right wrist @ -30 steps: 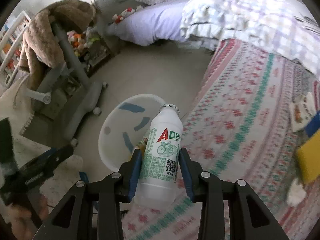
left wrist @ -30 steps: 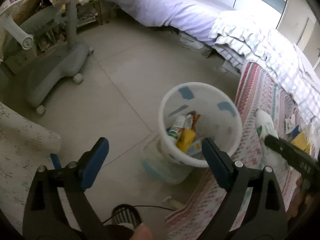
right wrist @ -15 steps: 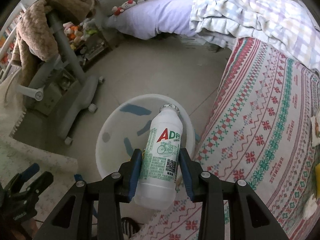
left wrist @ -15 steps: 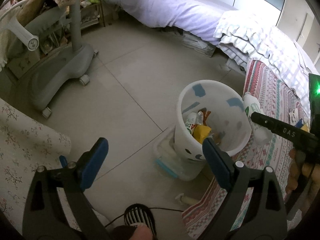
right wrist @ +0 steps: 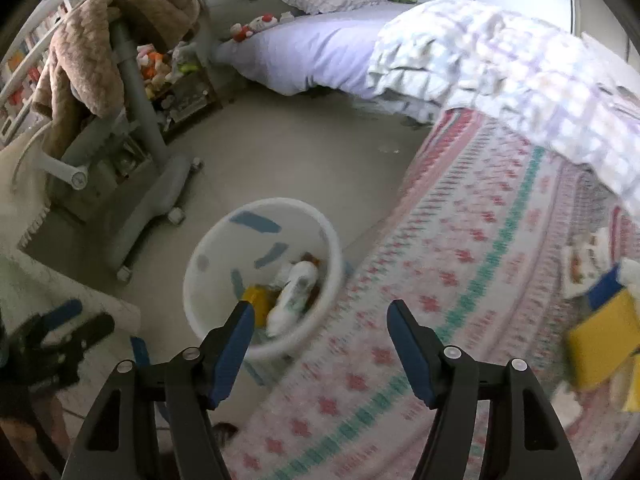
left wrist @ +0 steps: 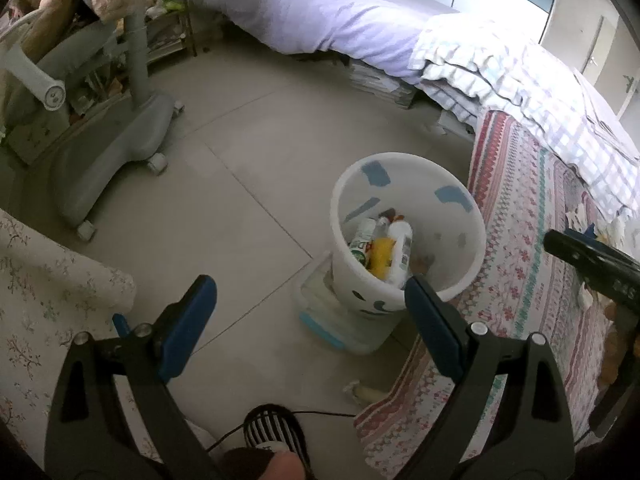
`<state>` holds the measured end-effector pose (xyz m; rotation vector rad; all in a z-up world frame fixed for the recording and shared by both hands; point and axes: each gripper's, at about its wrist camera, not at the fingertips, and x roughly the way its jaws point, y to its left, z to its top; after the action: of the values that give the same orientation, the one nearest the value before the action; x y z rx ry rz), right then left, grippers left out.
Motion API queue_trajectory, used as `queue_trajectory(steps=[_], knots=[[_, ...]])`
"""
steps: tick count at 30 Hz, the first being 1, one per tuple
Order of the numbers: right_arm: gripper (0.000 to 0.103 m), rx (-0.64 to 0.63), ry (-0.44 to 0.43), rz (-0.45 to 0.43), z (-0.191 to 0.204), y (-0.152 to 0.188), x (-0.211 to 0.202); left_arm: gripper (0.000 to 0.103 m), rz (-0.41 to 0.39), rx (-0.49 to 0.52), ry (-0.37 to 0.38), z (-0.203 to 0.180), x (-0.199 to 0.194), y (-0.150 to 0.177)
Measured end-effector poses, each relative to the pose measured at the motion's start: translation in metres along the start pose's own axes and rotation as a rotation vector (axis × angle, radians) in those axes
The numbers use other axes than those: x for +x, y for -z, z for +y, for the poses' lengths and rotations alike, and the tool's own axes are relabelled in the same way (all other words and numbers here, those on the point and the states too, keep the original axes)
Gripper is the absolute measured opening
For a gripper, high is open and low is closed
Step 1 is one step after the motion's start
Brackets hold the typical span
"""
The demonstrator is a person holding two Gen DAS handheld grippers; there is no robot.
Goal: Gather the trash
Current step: 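Open the right tool to drop its AD bottle into the wastebasket, then move both tools back over the bed toward the yellow sponge and tissue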
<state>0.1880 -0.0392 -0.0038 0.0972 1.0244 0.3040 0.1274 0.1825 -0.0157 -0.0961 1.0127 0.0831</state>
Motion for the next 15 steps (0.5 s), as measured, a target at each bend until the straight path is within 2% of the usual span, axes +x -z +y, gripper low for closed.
queue_trajectory(steps=[10, 15], knots=[[0.072, 0.022, 0.078, -0.004, -0.057, 0.036, -0.055, 0.095, 0.024, 0.052, 0.063, -0.033, 0.000, 0.004], [0.073, 0.096, 0.080, 0.001, -0.094, 0.055, -0.076, 0.095, 0.041, 0.079, 0.074, -0.049, 0.002, 0.007]])
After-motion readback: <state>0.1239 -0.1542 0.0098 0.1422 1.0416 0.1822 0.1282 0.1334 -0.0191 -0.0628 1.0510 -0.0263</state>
